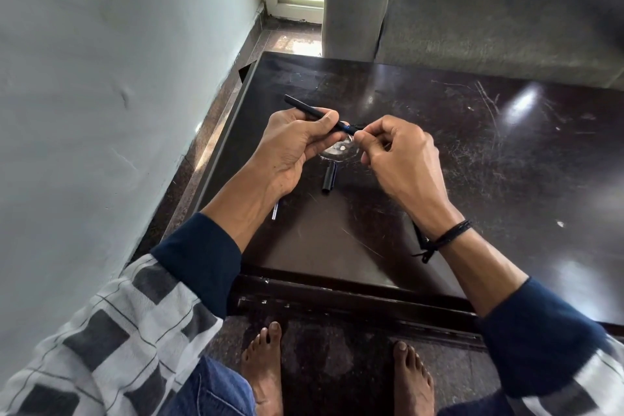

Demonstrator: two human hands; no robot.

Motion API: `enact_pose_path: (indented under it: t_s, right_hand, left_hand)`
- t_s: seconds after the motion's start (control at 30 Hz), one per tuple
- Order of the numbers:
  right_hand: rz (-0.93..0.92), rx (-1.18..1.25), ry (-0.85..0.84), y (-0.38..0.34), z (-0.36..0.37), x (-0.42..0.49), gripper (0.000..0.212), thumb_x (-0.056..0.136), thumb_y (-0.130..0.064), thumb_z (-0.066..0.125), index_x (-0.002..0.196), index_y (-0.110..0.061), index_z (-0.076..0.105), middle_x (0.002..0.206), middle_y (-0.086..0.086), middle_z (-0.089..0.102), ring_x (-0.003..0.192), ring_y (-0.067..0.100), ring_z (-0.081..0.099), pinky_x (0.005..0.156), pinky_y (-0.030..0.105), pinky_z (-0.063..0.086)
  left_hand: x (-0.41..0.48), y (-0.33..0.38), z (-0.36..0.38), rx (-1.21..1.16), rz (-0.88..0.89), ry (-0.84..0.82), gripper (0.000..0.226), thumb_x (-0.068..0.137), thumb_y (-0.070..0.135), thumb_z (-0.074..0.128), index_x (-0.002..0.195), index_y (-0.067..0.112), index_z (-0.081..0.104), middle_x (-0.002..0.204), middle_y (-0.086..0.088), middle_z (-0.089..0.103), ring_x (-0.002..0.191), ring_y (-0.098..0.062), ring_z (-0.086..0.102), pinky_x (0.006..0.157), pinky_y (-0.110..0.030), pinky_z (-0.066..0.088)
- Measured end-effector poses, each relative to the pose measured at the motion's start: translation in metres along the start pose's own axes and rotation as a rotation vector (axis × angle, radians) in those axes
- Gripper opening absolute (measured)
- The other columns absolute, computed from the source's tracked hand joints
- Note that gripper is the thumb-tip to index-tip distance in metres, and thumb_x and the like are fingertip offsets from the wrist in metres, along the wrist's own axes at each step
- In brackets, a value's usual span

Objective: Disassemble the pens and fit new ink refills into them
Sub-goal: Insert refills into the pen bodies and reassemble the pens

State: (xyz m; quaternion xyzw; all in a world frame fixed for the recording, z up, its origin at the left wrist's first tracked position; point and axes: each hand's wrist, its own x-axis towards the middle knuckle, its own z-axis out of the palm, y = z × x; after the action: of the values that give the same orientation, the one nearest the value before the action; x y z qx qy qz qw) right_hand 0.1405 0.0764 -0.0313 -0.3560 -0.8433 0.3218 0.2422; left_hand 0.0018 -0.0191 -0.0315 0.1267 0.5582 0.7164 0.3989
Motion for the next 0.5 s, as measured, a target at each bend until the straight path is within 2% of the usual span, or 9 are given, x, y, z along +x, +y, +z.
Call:
enact_pose_path:
  t_s: [0.07,0.17,0.27,0.37,0.43,0.5]
  right_hand:
    - [0.0,0.003,-0.011,0.0007,0.0002,0.0008,0.015,0.096,-0.042,0.067,0.093,-0.027,0.072,0.073,-0.01,0.072,0.067,0.01,0.067,0.071,0.037,0.056]
    - [-0.018,0.023,0.0,0.0005,0.0005,0.0002,0.016,0.091,-0.044,0.074,0.1,-0.03,0.073,0.078,-0.015,0.07,0.073,0.003,0.066,0.07,0.029,0.053]
    - [-0.052,0.038,0.025,0.0,0.0011,-0.0014,0.011,0.09,-0.036,0.076,0.1,-0.03,0.074,0.077,-0.017,0.068,0.073,-0.001,0.064,0.066,0.024,0.05]
    - [-0.042,0.05,0.014,-0.0011,0.0013,-0.0016,0.005,0.093,-0.031,0.073,0.095,-0.027,0.075,0.073,-0.015,0.071,0.069,0.004,0.067,0.069,0.032,0.056]
    - [-0.035,0.042,-0.009,-0.0004,0.0015,-0.0007,0.007,0.095,-0.031,0.071,0.092,-0.027,0.074,0.07,-0.013,0.072,0.068,0.007,0.069,0.072,0.039,0.059]
    - [-0.029,0.035,-0.027,0.0003,0.0011,0.0001,0.009,0.096,-0.034,0.069,0.091,-0.028,0.074,0.069,-0.014,0.072,0.067,0.006,0.069,0.073,0.039,0.059]
  left_hand:
    - [0.0001,0.0005,-0.0005,0.004,0.001,0.003,0.01,0.091,0.001,0.069,0.099,-0.006,0.068,0.094,-0.022,0.073,0.079,-0.023,0.074,0.078,-0.026,0.062]
    - [0.0008,0.0021,-0.0023,0.002,0.005,0.005,0.008,0.091,0.001,0.069,0.096,-0.005,0.068,0.09,-0.02,0.074,0.077,-0.023,0.075,0.079,-0.027,0.062]
    - [0.0005,0.0022,-0.0025,0.004,0.004,0.004,0.007,0.091,0.001,0.07,0.095,-0.005,0.069,0.086,-0.017,0.075,0.077,-0.024,0.075,0.08,-0.028,0.062]
    - [-0.0004,0.0013,-0.0016,0.002,0.002,0.001,0.005,0.091,0.0,0.069,0.094,-0.004,0.069,0.085,-0.017,0.075,0.076,-0.023,0.075,0.079,-0.027,0.062]
    - [-0.0006,0.0012,-0.0014,0.008,0.002,-0.002,0.005,0.091,0.0,0.069,0.094,-0.004,0.069,0.086,-0.018,0.075,0.076,-0.023,0.075,0.078,-0.026,0.062]
    - [-0.0007,0.0014,-0.0013,0.013,0.001,-0.002,0.007,0.091,0.0,0.069,0.096,-0.004,0.069,0.087,-0.018,0.075,0.076,-0.022,0.075,0.079,-0.026,0.062]
